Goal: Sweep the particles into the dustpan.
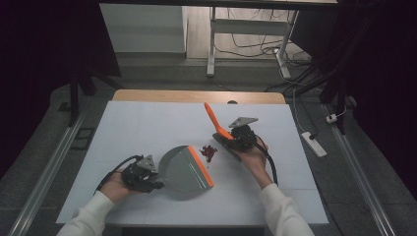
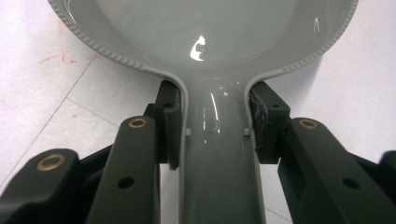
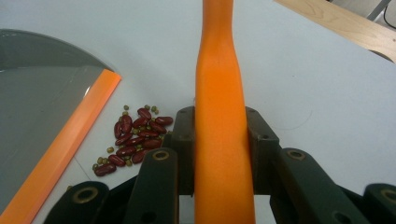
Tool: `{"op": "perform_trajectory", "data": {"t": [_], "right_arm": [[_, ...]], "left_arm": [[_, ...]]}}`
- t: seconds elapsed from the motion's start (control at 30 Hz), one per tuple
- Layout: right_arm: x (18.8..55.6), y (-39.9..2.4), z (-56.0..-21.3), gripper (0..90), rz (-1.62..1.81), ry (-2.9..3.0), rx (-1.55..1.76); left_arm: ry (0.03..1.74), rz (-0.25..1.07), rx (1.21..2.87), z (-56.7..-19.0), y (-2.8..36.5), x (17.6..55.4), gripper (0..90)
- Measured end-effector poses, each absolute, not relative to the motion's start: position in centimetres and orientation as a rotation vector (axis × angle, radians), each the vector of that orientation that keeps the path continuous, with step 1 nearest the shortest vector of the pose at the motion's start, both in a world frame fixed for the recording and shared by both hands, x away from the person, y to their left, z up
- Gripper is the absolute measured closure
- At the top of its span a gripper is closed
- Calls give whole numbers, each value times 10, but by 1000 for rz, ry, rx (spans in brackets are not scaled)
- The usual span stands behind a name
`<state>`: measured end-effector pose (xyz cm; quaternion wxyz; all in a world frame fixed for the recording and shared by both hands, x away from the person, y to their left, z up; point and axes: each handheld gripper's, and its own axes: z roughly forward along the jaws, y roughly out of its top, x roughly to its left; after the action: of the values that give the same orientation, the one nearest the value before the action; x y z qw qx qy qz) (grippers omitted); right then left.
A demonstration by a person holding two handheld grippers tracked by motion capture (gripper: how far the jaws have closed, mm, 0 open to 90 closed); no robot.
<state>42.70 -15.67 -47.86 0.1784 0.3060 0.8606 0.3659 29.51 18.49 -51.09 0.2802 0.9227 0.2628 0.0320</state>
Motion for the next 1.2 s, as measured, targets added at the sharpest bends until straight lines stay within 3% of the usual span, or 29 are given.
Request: {"op": "perform_trajectory", "data": {"t": [1.2], "right_arm": [[420,-112,-487,700,941,2531,718]], "left_arm": [[720,83,2474,-512,182,295,621]]}}
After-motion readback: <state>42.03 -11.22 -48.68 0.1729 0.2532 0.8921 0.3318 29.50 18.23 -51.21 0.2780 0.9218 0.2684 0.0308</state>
